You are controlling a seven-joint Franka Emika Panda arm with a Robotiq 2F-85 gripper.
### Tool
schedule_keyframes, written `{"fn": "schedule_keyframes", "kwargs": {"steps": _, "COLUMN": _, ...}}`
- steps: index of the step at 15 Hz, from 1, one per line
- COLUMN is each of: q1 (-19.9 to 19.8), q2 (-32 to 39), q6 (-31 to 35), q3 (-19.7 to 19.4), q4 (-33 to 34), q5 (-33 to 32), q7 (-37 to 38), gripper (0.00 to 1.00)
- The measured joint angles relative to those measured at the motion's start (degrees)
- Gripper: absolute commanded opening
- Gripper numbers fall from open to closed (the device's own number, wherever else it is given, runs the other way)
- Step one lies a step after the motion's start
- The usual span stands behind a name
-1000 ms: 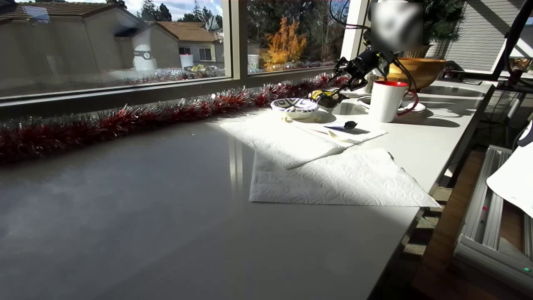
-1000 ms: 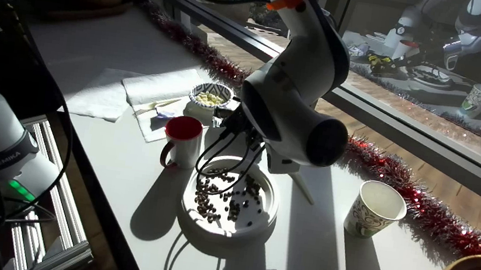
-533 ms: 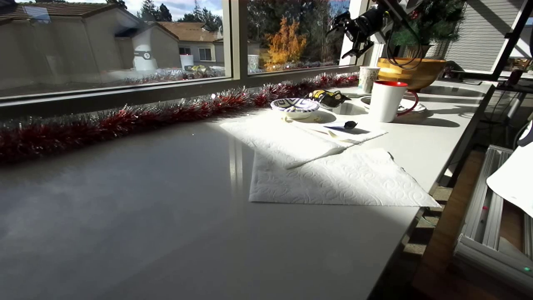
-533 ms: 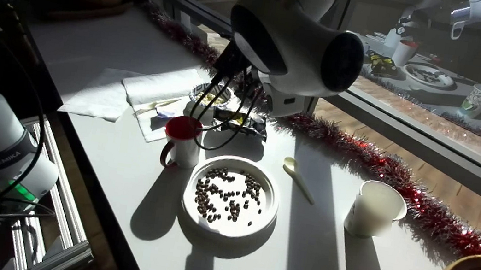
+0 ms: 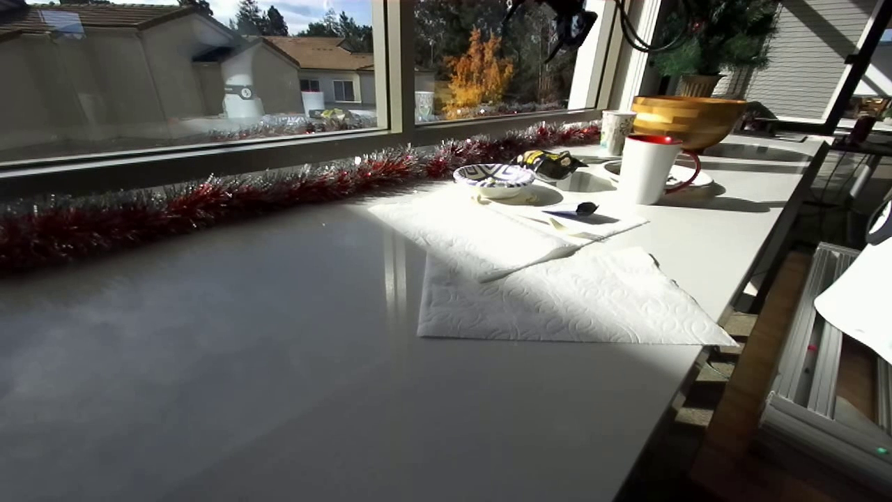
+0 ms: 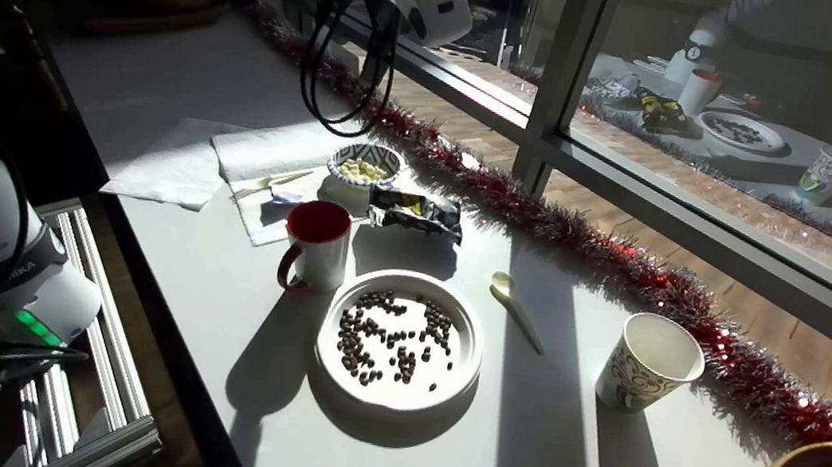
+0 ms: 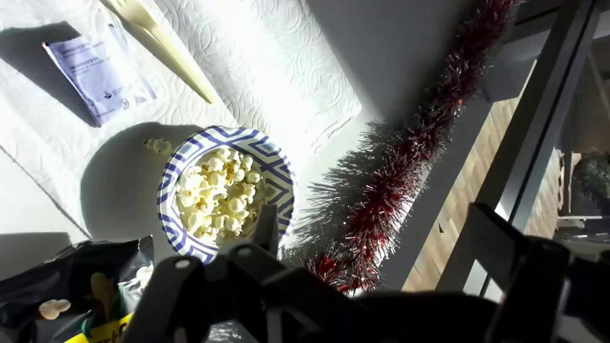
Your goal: Pour the contents from the black packet onto the white plate
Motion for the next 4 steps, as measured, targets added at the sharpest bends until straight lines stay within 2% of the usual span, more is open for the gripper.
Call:
{"fn": "schedule_keyframes", "kwargs": {"steps": 2, "q1": 0.91, "q2": -2.14, "q6": 1.38, "q3": 1.24, "q4": -2.03, "q5": -1.22, "q7": 1.01, "gripper": 1.00}}
{"fn": "schedule_keyframes", "kwargs": {"steps": 4, "q1": 0.64, "q2": -2.53, "q6": 1.46, "q3": 0.85, "q4": -2.57, "q5": -1.43, "q7": 0.97, "gripper": 1.00}}
